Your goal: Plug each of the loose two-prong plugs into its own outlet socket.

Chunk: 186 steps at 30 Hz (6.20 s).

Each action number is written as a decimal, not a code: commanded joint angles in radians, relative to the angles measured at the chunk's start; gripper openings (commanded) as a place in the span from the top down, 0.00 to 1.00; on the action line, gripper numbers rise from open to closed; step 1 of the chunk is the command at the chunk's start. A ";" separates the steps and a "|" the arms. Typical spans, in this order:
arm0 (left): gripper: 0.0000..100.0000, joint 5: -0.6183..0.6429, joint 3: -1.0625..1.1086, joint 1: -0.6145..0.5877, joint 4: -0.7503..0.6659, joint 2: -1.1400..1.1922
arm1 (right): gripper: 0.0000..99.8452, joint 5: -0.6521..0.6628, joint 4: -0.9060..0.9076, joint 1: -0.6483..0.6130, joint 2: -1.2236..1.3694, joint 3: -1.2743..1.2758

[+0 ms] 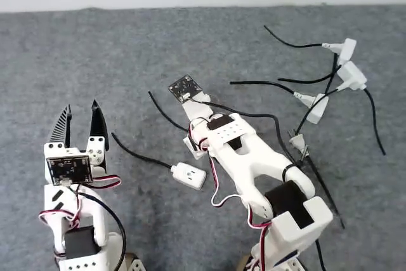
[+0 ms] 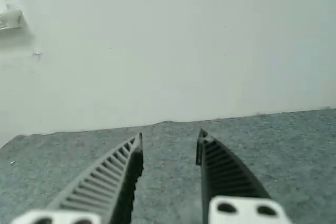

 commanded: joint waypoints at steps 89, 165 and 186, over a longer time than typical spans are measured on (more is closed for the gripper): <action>0.84 -0.083 0.056 0.160 -0.028 -0.015 | 0.99 0.098 0.464 0.031 -0.591 -0.437; 0.84 -0.195 -0.110 0.605 -0.299 -0.015 | 0.99 0.132 0.380 -0.266 -0.842 -0.532; 0.84 -0.104 -0.274 0.704 -0.098 -0.015 | 0.99 0.130 0.335 -0.271 -0.868 -0.559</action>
